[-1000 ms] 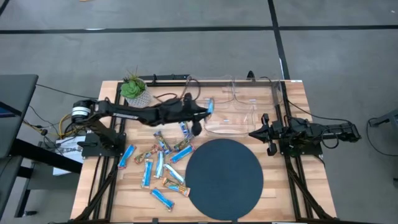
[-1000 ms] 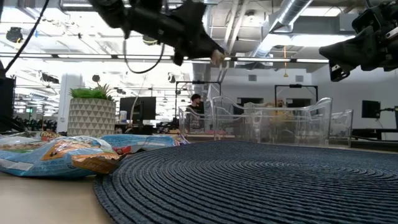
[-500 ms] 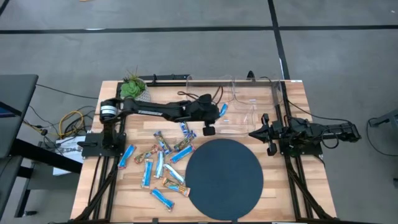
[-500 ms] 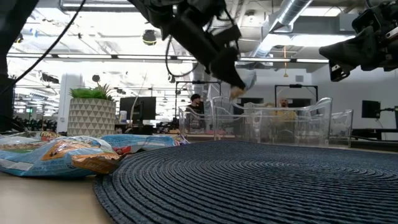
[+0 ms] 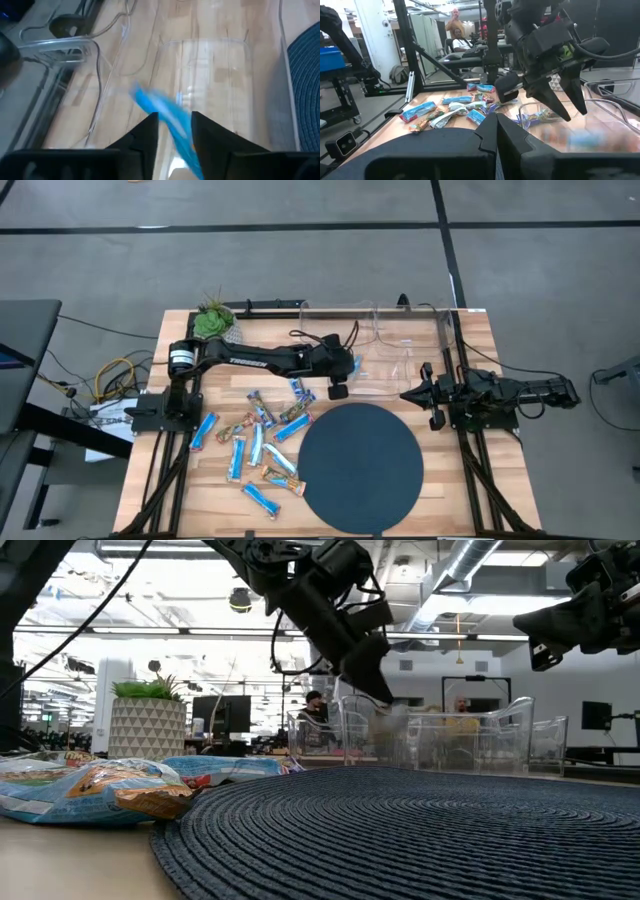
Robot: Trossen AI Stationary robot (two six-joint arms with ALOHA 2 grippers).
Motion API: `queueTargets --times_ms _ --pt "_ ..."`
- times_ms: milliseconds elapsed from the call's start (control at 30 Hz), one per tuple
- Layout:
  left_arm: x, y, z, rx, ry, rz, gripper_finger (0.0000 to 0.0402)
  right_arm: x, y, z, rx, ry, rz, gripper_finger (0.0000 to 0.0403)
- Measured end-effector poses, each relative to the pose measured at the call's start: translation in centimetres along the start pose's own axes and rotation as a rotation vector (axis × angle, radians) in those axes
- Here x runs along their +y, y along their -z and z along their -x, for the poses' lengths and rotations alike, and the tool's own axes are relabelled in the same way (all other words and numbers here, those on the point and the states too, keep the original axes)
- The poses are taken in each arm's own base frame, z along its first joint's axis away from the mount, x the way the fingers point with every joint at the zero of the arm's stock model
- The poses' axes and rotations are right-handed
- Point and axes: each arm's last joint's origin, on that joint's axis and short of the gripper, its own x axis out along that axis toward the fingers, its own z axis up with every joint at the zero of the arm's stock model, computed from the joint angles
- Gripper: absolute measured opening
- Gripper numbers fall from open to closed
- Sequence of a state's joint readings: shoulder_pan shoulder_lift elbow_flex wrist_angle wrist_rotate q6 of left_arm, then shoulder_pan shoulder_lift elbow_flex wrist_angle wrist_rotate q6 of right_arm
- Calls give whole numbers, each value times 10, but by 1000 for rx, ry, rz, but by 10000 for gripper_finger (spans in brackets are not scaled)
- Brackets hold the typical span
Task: Pick and place Granola Bars by type
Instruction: Put the yellow granola bar into the bottom transparent bin, then put the blue granola bar into the top left transparent bin
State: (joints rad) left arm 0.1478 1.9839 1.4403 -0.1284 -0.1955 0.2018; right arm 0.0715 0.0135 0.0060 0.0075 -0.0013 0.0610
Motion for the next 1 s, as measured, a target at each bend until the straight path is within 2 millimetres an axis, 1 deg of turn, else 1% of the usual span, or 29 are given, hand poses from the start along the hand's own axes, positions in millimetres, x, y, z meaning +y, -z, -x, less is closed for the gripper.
queueTargets --times_ms 200,367,500,633,733,833,933,1000 --pt "0 0 0 1 -1 21 167 0 0 0 0 0 0 0" --pt "-3 -6 6 -34 4 101 180 0 0 0 0 0 0 0" --pt "-5 -15 26 -42 20 190 176 0 0 0 0 0 0 0" --pt "-15 -21 54 -11 51 200 168 0 0 0 0 0 0 0" --pt "-25 -18 76 37 62 112 162 0 0 0 0 0 0 0" --pt "-34 -9 94 132 47 -71 157 0 0 0 0 0 0 0" --pt "-38 5 105 242 20 -223 153 0 0 0 0 0 0 0" --pt "-38 14 109 307 26 -293 151 0 0 0 0 0 0 0"
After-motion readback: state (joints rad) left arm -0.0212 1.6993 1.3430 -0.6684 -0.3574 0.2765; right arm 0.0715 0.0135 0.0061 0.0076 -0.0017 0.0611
